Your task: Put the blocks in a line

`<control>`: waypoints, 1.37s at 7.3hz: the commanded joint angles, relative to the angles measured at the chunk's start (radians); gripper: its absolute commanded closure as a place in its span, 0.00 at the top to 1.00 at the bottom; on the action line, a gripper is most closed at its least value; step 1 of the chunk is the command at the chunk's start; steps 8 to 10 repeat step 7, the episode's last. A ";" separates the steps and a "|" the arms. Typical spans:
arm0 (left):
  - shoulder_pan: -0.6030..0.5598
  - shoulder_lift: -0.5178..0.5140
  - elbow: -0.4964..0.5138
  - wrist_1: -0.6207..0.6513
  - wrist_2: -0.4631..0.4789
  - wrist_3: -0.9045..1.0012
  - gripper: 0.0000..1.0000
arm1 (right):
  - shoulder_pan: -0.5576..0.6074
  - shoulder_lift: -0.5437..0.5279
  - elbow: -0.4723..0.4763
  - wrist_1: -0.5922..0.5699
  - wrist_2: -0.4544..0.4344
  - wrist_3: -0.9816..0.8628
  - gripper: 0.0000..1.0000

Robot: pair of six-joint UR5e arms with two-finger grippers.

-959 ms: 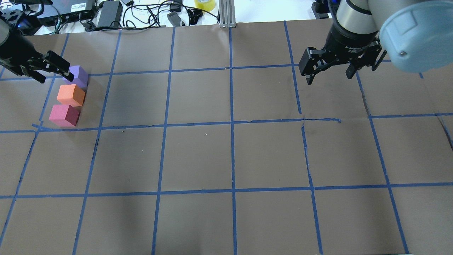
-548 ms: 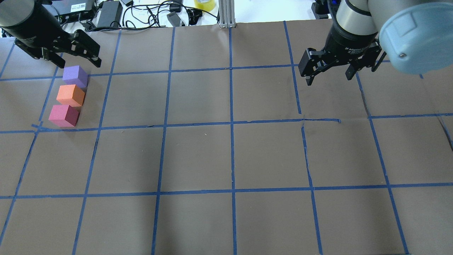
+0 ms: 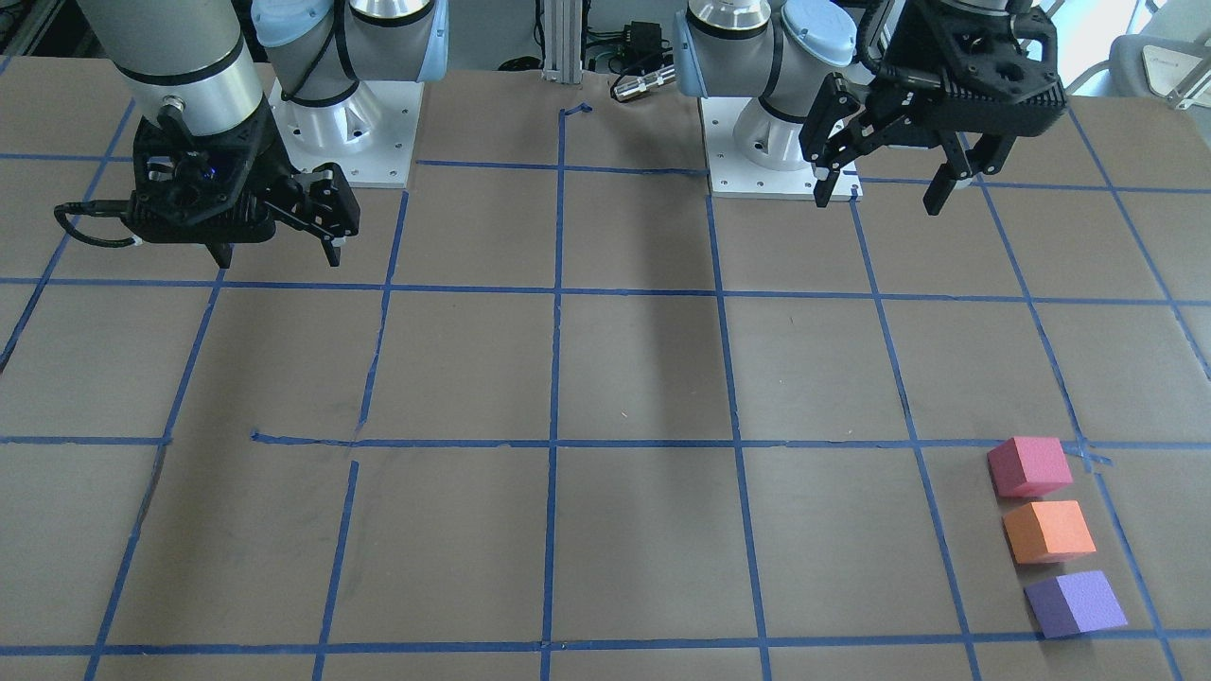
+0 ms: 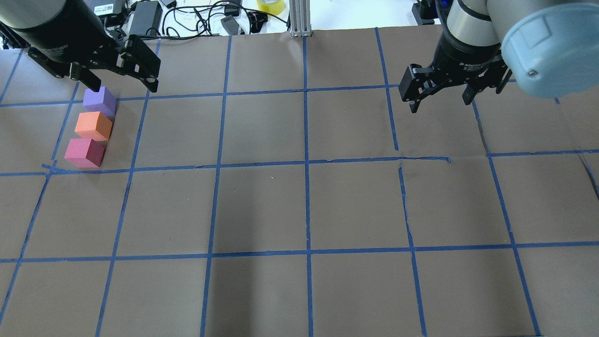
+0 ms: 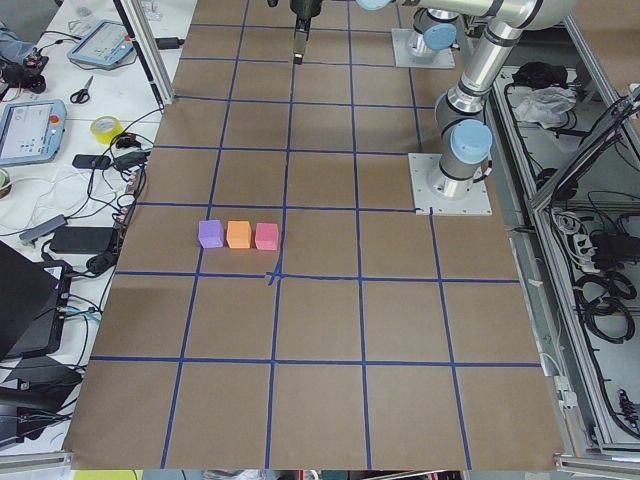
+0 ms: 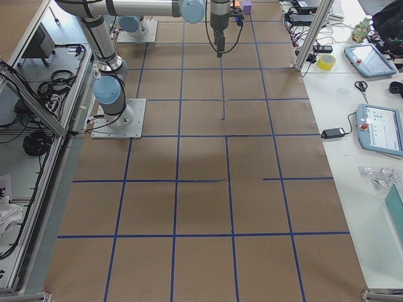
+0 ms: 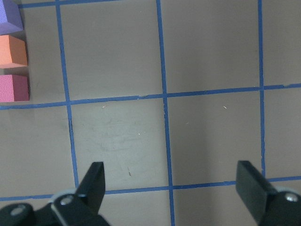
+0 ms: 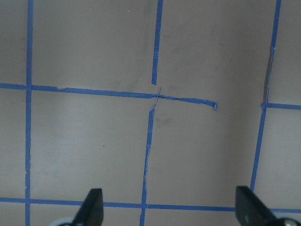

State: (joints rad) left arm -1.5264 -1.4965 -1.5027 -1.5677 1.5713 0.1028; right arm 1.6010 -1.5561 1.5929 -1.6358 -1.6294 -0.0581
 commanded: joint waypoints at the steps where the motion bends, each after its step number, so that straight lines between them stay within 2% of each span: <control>1: -0.003 -0.005 -0.002 0.000 0.007 -0.003 1.00 | -0.001 0.001 0.001 0.001 0.000 0.000 1.00; 3: -0.003 0.005 -0.002 0.002 0.010 -0.002 1.00 | -0.006 -0.004 0.001 0.002 0.017 0.000 1.00; 5: -0.003 0.005 -0.004 0.002 0.012 -0.002 1.00 | -0.006 -0.019 -0.001 0.090 0.031 -0.005 1.00; 10: -0.003 0.012 -0.004 0.002 0.012 -0.002 1.00 | -0.003 -0.021 -0.002 0.083 0.037 -0.009 1.00</control>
